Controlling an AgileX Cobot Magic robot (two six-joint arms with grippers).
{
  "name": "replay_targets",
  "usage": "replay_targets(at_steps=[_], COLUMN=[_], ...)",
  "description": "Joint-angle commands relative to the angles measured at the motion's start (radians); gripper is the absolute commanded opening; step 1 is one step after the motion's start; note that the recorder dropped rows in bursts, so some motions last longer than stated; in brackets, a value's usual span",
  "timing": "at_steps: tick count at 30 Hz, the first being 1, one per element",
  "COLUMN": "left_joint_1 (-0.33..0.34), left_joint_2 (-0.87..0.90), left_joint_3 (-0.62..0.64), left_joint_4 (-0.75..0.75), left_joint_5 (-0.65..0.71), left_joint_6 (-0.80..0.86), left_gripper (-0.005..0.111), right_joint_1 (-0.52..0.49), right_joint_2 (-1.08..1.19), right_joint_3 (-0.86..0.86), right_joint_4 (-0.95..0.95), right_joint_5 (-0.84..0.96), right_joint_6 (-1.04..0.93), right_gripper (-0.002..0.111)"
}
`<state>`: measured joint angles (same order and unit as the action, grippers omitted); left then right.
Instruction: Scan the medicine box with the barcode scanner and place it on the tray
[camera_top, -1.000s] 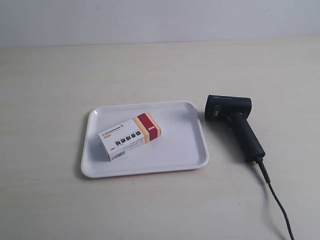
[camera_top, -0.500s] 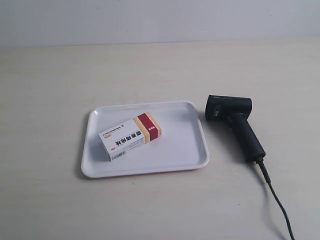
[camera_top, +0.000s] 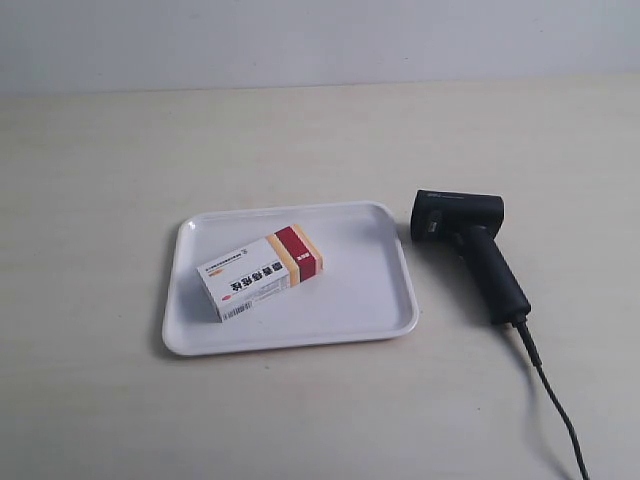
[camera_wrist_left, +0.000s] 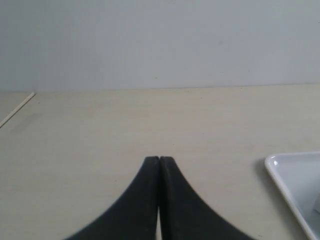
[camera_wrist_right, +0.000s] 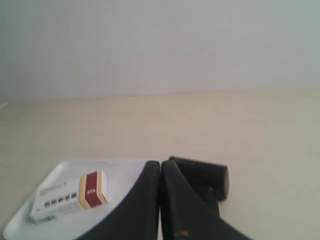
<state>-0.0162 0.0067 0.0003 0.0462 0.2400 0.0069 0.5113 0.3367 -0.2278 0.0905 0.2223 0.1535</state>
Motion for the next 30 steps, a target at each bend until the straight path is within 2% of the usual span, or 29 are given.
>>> replay_targets(at_steps=[1, 4, 14, 18, 24, 26, 30], left_joint_1=[0.004, 0.004, 0.004, 0.004, 0.004, 0.004, 0.004], left_joint_2=[-0.007, -0.007, -0.007, -0.007, -0.007, -0.007, -0.007], left_joint_3=[0.0, 0.0, 0.0, 0.0, 0.0, 0.0, 0.0], left_joint_4=[0.001, 0.001, 0.001, 0.001, 0.001, 0.001, 0.001], left_joint_5=[0.001, 0.001, 0.001, 0.001, 0.001, 0.004, 0.005], left_joint_6=[-0.007, -0.007, -0.007, -0.007, -0.007, -0.007, -0.007], left_gripper=[0.002, 0.002, 0.002, 0.002, 0.002, 0.002, 0.002], right_joint_1=[0.0, 0.0, -0.013, -0.173, -0.421, -0.442, -0.444], right_joint_2=[-0.003, -0.003, -0.044, -0.158, -0.337, -0.337, -0.337], right_joint_3=[0.151, 0.226, 0.228, 0.228, 0.228, 0.228, 0.228], right_joint_4=[0.005, 0.005, 0.007, 0.007, 0.003, 0.003, 0.003], right_joint_5=[-0.163, -0.255, -0.222, -0.229, -0.076, -0.051, -0.053], right_joint_6=[0.056, 0.056, 0.056, 0.056, -0.019, -0.087, -0.083], right_gripper=[0.001, 0.001, 0.001, 0.001, 0.001, 0.001, 0.001])
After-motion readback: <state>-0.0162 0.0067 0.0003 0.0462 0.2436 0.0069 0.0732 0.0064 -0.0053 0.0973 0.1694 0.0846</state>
